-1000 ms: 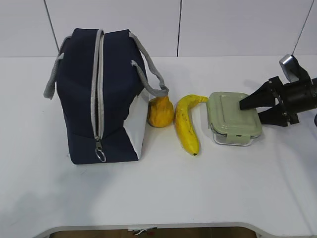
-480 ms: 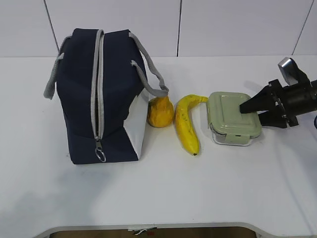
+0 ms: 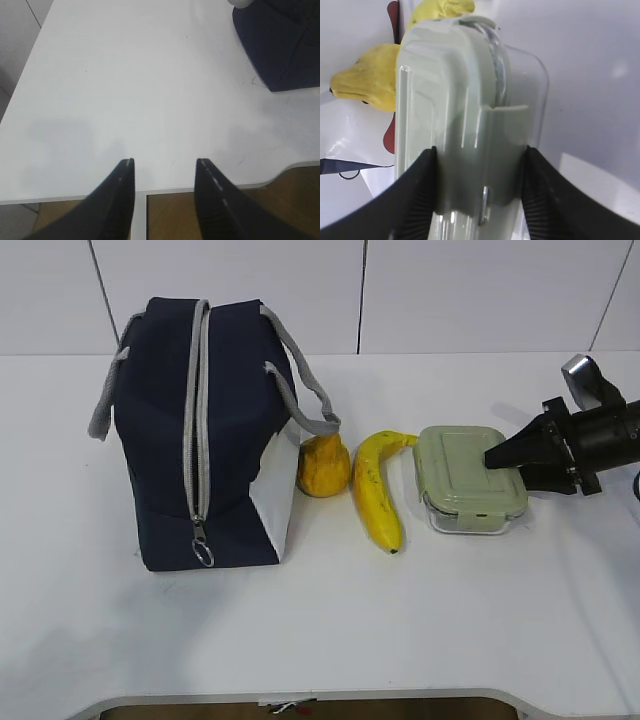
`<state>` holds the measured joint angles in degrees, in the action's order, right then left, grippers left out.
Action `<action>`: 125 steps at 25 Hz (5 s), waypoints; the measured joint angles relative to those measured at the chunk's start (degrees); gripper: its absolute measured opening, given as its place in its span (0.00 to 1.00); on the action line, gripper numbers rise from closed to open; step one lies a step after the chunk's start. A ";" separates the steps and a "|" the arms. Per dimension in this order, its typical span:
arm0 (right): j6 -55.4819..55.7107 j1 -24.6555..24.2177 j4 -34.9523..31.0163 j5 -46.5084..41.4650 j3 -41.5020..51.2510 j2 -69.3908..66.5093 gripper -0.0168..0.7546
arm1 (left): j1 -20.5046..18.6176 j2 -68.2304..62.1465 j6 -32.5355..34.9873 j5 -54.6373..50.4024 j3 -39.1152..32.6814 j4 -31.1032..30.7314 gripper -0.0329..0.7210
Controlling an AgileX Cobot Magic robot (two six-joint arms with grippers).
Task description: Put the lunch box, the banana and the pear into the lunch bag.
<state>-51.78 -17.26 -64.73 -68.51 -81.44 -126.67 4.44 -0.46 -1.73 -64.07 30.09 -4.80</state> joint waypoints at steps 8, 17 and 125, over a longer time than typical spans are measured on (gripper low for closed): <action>2.99 0.00 0.33 0.00 0.00 0.00 0.52 | 0.00 0.00 0.00 0.00 0.00 0.00 0.45; 7.24 0.02 7.32 1.50 -0.02 4.78 0.52 | 0.00 0.00 0.00 0.00 0.00 0.00 0.45; 1.06 35.17 -10.95 25.53 -5.52 14.15 0.51 | -0.88 -98.57 41.18 5.18 49.67 66.15 0.05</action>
<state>-50.72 17.91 -75.68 -42.98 -86.96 -112.52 3.56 -99.03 39.45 -58.90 79.76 61.34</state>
